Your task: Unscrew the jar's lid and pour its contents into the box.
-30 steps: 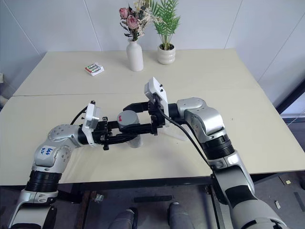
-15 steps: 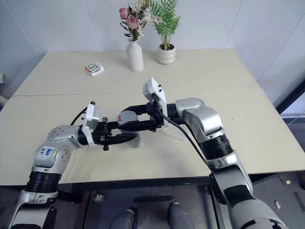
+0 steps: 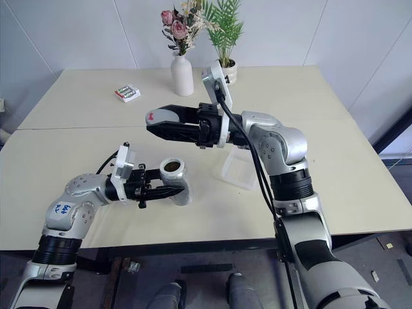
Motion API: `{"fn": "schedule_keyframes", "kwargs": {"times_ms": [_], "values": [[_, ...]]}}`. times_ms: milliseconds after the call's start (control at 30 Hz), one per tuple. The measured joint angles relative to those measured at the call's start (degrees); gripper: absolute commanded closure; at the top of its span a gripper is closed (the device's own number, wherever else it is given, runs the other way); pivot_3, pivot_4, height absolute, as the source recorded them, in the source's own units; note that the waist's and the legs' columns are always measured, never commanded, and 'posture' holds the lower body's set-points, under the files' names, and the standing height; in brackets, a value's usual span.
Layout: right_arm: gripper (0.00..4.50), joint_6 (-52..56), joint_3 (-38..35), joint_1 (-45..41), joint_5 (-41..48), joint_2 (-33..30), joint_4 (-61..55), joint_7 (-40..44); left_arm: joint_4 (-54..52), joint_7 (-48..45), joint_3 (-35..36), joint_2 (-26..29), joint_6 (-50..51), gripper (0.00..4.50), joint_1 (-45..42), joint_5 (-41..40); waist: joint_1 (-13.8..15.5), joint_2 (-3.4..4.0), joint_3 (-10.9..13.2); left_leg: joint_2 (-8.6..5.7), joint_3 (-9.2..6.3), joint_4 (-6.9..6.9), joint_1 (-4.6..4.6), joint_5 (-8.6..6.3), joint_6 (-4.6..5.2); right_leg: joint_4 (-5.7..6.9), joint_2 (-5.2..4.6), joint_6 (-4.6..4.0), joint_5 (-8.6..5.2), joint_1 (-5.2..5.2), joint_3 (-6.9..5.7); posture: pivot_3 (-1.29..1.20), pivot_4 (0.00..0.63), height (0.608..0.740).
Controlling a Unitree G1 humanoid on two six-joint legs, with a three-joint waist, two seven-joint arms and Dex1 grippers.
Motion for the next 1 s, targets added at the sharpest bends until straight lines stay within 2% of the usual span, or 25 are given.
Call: {"fn": "schedule_keyframes", "kwargs": {"times_ms": [100,267,433,567,767,1000], "values": [[1.57,-3.44,-0.37,0.19,-2.71,-4.87,1.23,0.12,-1.26,-0.02,-0.1,0.03,0.07,2.52,0.24,-0.01,0.16,0.0,0.0,-0.02,0.01,-0.01,-0.02,0.0,0.0,-0.09,-0.02,0.0,0.0,0.02,0.0,0.0,0.15,0.74],[1.57,-10.58,-5.86,3.01,-6.29,-12.6,5.33,-2.47,-1.28,0.01,0.01,0.57,0.14,2.52,0.4,-0.01,0.31,0.0,0.0,-0.03,0.07,-0.1,-0.04,-0.01,0.01,-0.27,-0.03,0.04,0.02,0.06,0.04,0.0,0.15,0.74],[1.57,-18.29,-15.35,11.99,-10.64,-21.72,12.22,-10.07,-0.8,0.06,0.83,0.67,0.09,2.52,0.11,-0.05,0.54,0.0,0.01,-0.04,0.13,-0.23,-0.04,-0.02,0.03,-0.34,-0.03,0.04,0.01,0.03,0.08,0.0,0.15,0.74],[1.57,-23.3,-19.06,16.34,-11.76,-21.88,13.13,-14.55,-0.31,-0.04,0.39,-0.03,-0.07,2.52,-1.26,-0.04,-0.85,0.04,0.03,0.02,0.38,-0.23,0.1,-0.02,0.05,-0.23,0.05,0.06,0.02,0.02,0.32,0.0,0.15,0.74],[1.57,-32.16,-22.4,28.83,-15.72,-19.05,16.03,-23.36,1.89,-0.25,0.32,-0.27,-0.38,2.52,-2.66,-0.01,-1.59,0.05,0.03,-0.01,0.62,-0.08,0.11,-0.01,0.07,-0.24,0.06,0.2,0.1,0.04,0.6,0.0,0.15,0.74],[1.57,-35.88,-21.44,31.45,-17.25,-15.01,16.17,-28.08,2.8,-0.57,0.07,-0.38,-0.62,2.52,-3.3,0.0,-1.59,0.05,0.03,-0.01,0.71,0.2,0.15,0.05,0.16,-0.19,0.11,0.28,0.16,0.09,0.76,0.0,0.15,0.74]]}}
